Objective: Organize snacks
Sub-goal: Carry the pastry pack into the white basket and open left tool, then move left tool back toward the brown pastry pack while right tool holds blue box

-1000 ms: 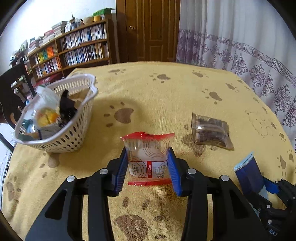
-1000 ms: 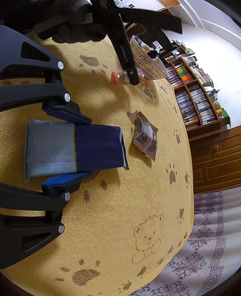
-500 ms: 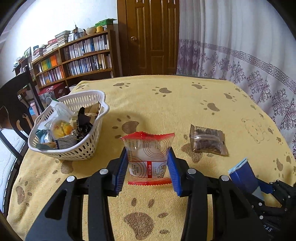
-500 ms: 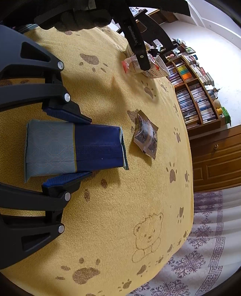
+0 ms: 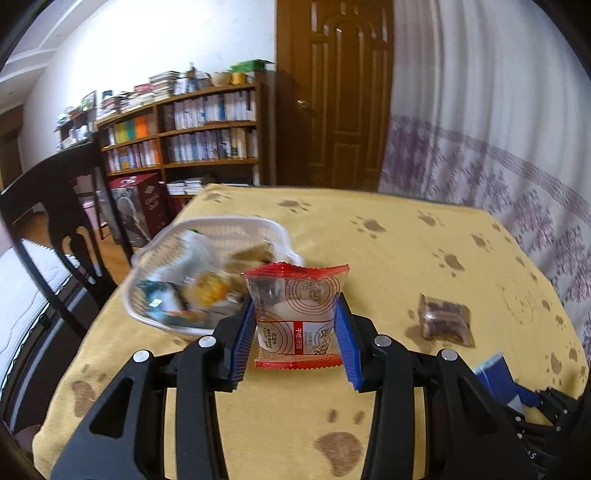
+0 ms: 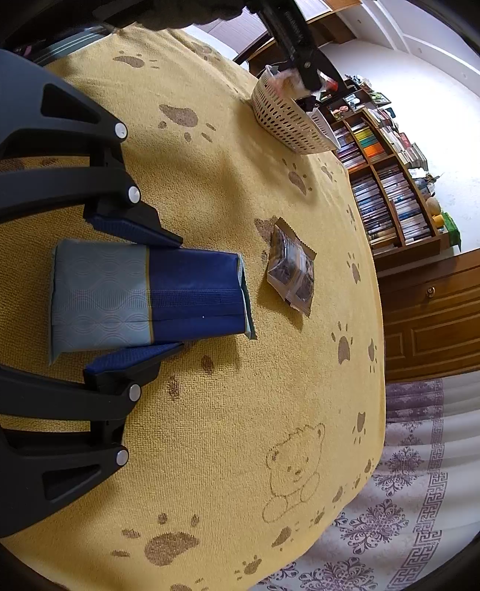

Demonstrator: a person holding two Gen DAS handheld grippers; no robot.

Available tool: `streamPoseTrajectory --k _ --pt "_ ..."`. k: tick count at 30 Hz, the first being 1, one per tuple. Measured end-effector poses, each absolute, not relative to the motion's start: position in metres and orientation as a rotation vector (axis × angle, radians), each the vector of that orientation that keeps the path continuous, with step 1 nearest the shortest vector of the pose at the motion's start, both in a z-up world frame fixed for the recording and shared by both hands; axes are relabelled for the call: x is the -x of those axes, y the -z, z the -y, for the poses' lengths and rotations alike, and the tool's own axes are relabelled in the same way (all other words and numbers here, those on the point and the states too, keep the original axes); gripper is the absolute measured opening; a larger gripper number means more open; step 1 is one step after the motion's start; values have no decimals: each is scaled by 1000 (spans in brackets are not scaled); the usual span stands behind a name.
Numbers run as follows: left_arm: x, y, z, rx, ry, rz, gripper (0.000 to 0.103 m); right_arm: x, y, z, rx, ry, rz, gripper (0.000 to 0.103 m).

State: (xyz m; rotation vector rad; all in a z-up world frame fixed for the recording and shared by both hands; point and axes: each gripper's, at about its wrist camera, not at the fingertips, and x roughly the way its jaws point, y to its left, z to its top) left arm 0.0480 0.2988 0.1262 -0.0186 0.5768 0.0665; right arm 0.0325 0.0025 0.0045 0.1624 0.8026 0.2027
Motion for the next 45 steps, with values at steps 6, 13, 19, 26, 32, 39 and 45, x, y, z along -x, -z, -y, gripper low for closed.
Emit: streamPoseTrajectory --k 6,13,19,26,32,39,45 --pt "-50 -136 -336 59 -148 -557 42 -32 -4 -3 -161 -201 -803 51" --pt "-60 -140 -370 94 -214 -552 42 -32 -4 -5 -150 -191 -807 51" --pt "-80 -138 -394 119 -240 -561 42 -32 -5 -8 -141 -185 -810 51" --pt "-100 -130 -408 141 -256 -576 42 -32 -4 -9 -133 -179 -812 51" --pt "-106 -121 -419 183 -284 -568 79 -32 -4 -9 -132 -179 -812 51" --pt "-98 -121 -433 237 -313 -562 81 -32 -4 -9 -132 -179 -812 51" --pt "-87 -126 -422 232 -288 -545 86 -32 -4 -9 -132 -179 -812 51"
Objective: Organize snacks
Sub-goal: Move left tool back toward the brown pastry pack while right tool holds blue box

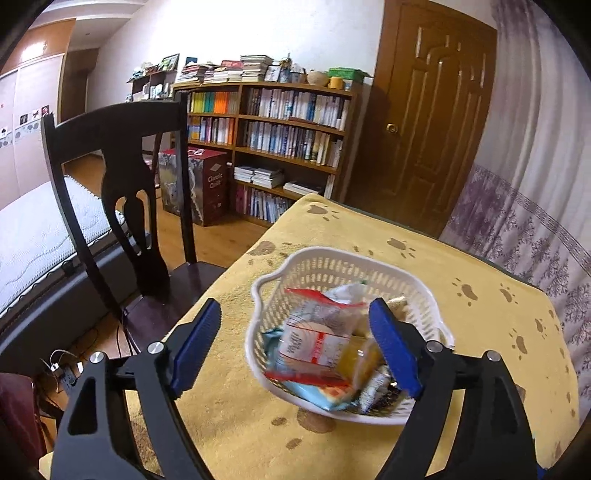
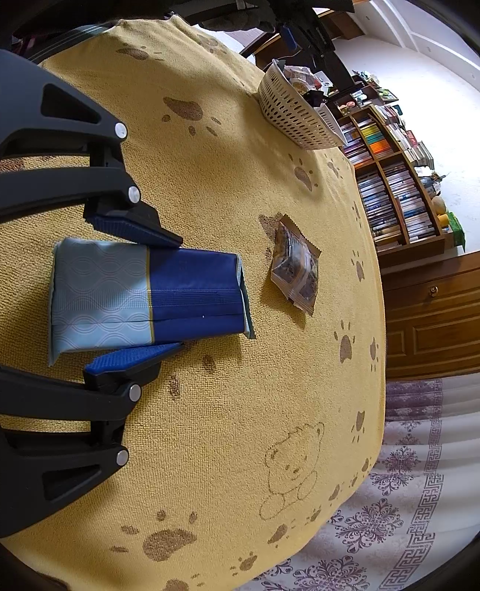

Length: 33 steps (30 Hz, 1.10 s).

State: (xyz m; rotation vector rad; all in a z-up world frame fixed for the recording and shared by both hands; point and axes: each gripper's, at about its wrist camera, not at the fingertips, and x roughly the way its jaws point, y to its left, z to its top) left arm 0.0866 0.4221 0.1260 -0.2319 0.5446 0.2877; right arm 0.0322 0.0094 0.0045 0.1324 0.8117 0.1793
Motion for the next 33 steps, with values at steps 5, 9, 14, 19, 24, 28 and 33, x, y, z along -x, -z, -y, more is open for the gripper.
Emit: streamPoseTrajectory --k 5,9,14,19,24,28,33 --pt "-77 -131 -401 202 -245 -530 92 -32 -4 -9 -138 -176 -809 51" --pt "-71 -135 -385 187 -203 -529 96 -30 -5 -6 -148 -171 -805 51" --pt "-61 -140 -365 165 -158 -520 97 -29 -5 0 -174 -155 -796 51" --pt "-50 -150 -342 118 -127 -493 97 -23 -9 8 -202 -131 -774 51" --pt "-46 -153 -314 79 -70 -488 98 -15 -17 22 -225 -90 -741 51" --pt "-51 -145 -286 41 -18 -520 98 -11 -24 40 -249 -40 -711 51" --pt "-62 -128 -258 9 39 -571 99 -6 -27 61 -282 20 -680 51"
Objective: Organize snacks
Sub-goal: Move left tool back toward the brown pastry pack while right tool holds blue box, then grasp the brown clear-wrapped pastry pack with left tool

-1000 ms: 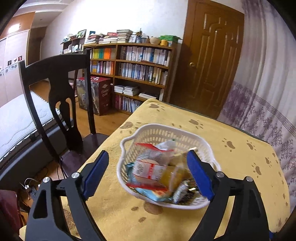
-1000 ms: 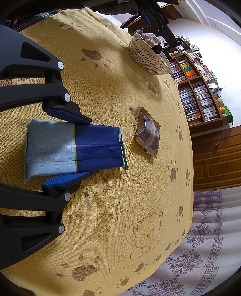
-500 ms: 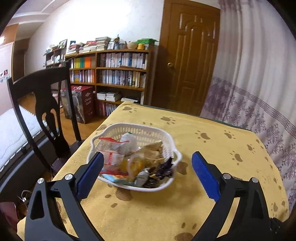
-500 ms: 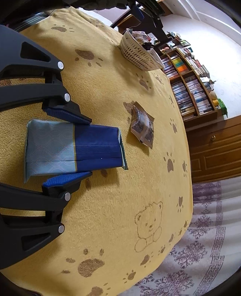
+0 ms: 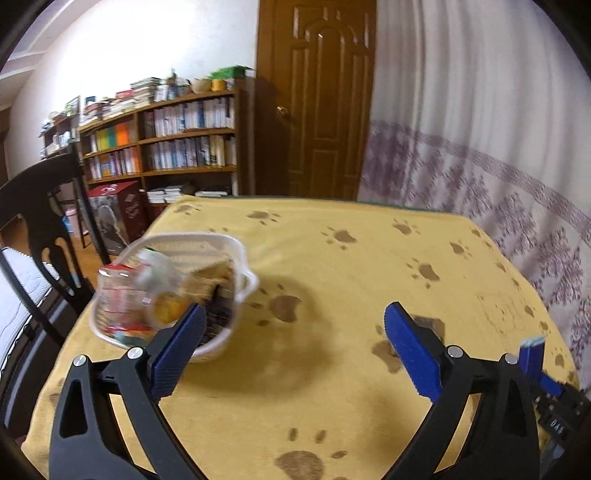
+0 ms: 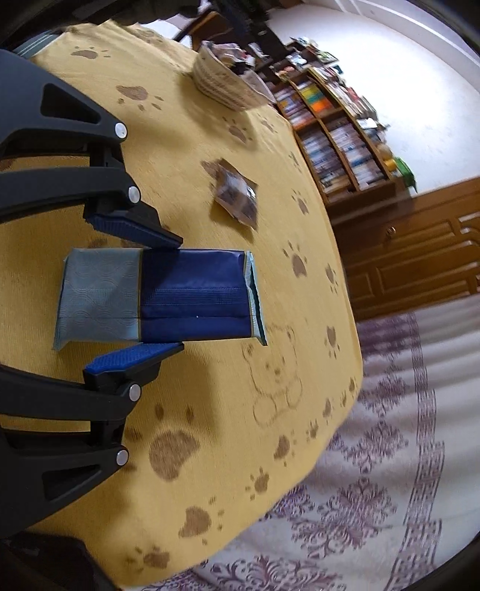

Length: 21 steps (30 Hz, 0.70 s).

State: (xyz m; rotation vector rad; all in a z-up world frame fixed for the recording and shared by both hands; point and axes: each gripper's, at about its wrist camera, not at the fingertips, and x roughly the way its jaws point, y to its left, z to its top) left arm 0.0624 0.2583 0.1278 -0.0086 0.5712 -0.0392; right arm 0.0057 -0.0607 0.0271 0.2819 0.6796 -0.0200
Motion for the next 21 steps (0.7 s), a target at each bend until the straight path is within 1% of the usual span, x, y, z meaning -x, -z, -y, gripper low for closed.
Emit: streamPoseTrajectory --k 9,16,17,18,19,21 --pt "-92 -93 -212 -40 116 -674 99 1 -38 77 -310 51 -614 50" --pt "-106 -75 -182 -96 146 -708 99 -2 -30 91 -359 62 -635 51" --pt "-108 -72 -178 -105 149 -715 99 -3 -29 92 -368 60 -640 53" --pt "-111 -69 -174 -111 153 -723 99 -4 -27 92 -377 51 -648 62" --pt "-114 -66 -171 -114 162 -732 99 -6 -25 92 -393 38 -653 64" --pt "-121 -60 -164 -116 179 -755 99 -8 -23 89 -393 27 -658 65"
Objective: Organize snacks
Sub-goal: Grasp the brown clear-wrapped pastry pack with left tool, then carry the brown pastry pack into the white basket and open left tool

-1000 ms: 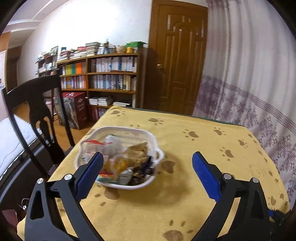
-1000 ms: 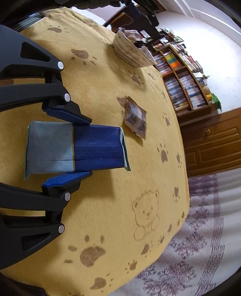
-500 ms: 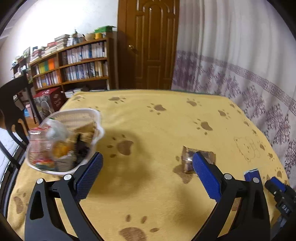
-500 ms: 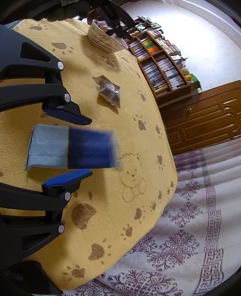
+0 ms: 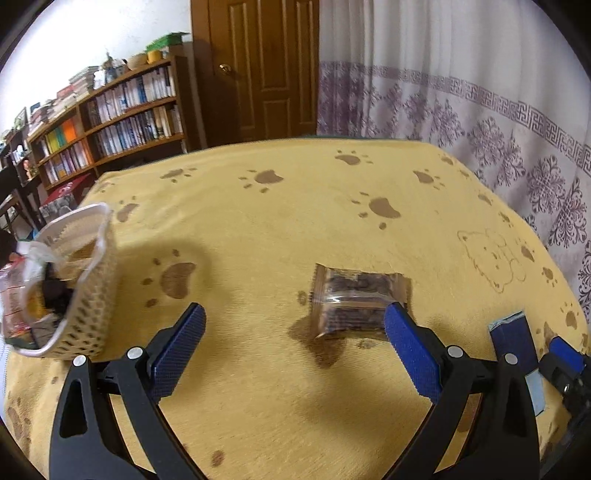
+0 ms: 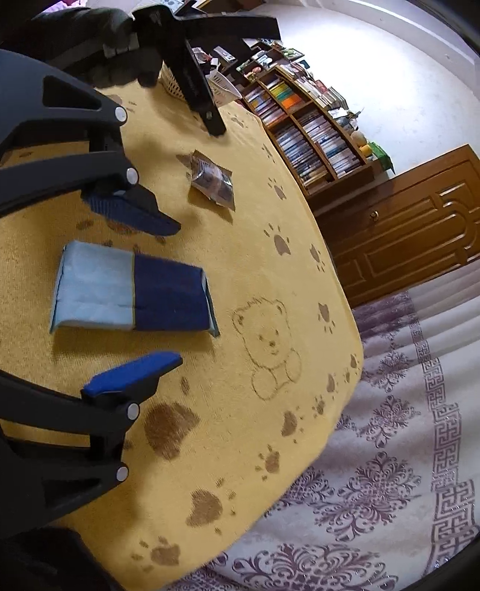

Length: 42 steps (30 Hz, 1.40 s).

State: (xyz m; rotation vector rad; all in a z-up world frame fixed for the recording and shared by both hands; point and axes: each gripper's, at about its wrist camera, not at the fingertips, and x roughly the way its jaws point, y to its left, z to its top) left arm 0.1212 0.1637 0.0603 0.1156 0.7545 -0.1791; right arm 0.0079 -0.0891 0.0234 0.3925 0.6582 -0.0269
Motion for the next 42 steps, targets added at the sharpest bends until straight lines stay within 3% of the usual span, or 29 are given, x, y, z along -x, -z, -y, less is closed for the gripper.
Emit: streamPoseTrajectory --k 19,23,32,42 --pt "-168 -22 -116 -185 328 -882 99 -15 -13 84 -396 -4 -691 67" --pt "-171 -15 -112 -213 331 -903 99 -17 -13 82 -392 -5 -697 75" --pt "-168 -21 -124 -199 329 -883 70 -26 -9 75 -353 0 -756 75" --pt "-159 -38 -155 -130 281 -856 65 -35 -6 63 -270 5 -809 81"
